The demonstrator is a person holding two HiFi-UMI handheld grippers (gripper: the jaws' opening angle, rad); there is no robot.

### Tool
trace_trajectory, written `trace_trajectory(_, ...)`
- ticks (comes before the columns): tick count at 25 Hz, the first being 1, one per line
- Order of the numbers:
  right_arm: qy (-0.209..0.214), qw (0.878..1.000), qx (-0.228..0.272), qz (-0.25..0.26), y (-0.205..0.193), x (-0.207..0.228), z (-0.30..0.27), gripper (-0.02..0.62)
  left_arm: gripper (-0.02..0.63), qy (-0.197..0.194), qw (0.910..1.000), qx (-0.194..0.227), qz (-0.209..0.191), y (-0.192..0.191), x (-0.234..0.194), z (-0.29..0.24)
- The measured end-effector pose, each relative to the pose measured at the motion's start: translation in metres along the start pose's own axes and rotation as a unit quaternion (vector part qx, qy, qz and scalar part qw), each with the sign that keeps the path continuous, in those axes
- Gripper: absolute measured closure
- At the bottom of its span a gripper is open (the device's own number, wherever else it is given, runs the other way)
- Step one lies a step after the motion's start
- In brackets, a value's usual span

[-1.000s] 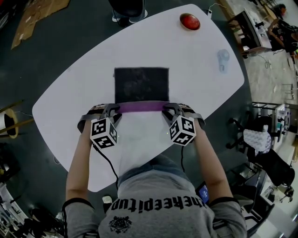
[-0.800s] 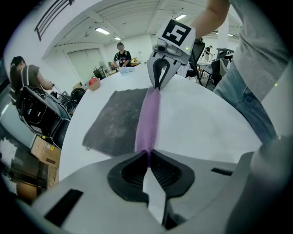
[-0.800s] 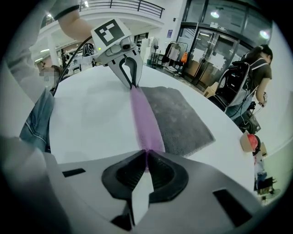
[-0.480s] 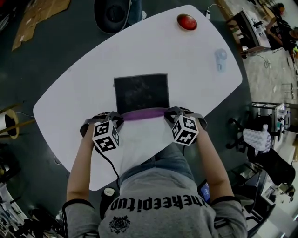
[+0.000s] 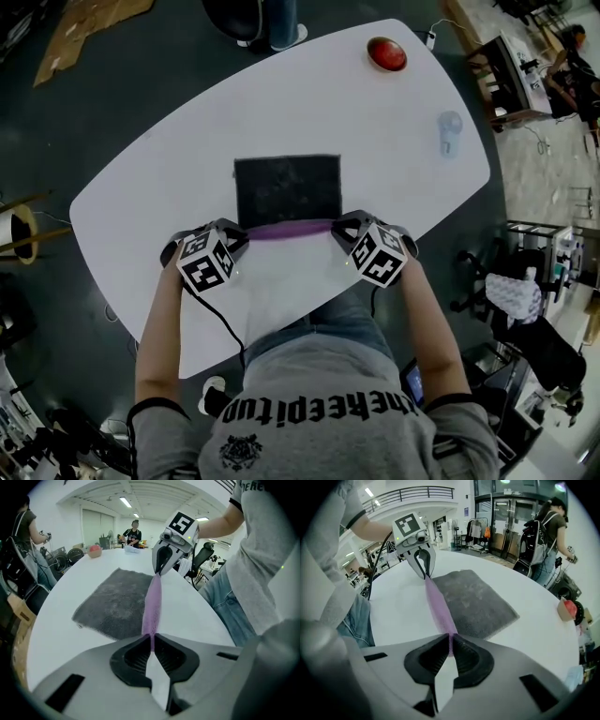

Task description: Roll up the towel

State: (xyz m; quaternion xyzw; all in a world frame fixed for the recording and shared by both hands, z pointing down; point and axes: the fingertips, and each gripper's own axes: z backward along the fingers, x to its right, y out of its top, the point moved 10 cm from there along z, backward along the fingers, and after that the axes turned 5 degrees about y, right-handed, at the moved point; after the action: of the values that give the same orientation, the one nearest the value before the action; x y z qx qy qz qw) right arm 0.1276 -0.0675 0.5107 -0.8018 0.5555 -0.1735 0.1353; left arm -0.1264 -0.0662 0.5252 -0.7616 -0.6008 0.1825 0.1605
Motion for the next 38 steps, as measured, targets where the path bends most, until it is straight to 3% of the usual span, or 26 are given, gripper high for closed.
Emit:
trace_trajectory(7, -0.039, 0.999, 0.008, 0.001, 0.012, 0.019, 0.001, 0.572, 0.574, 0.038, 0.9992, 0.005, 0.007, 0.004, -0.024, 0.005)
trace_trajectory(16, -0.086, 0.996, -0.012, 0.020, 0.015, 0.030, -0.012, 0.572, 0.558, 0.080, 0.9959, -0.022, -0.036, 0.013, -0.040, -0.004)
trace_trajectory(22, -0.101, 0.995, 0.005, 0.016, 0.012, 0.031, 0.000, 0.546, 0.488, 0.106, 0.9935, 0.000, -0.042, 0.013, -0.041, 0.009)
trace_trajectory(26, -0.108, 0.993, 0.025, 0.031, 0.009, 0.025, 0.016, 0.538, 0.485, 0.137, 0.9881, 0.039, -0.059, 0.017, -0.032, 0.025)
trace_trajectory(29, -0.079, 0.994, 0.028, 0.065, 0.010, 0.010, 0.013, 0.538, 0.485, 0.127, 0.9869, 0.055, -0.083, 0.019, -0.018, 0.026)
trace_trajectory(32, -0.055, 0.994, 0.005, 0.091, 0.008, 0.000, -0.003, 0.528, 0.483, 0.094, 0.9905, 0.036, -0.094, 0.014, -0.005, 0.013)
trace_trajectory(38, -0.062, 0.992, -0.028, 0.108, 0.004, 0.006, -0.018, 0.512, 0.466, 0.087, 0.9919, -0.006, -0.092, 0.003, -0.003, -0.004)
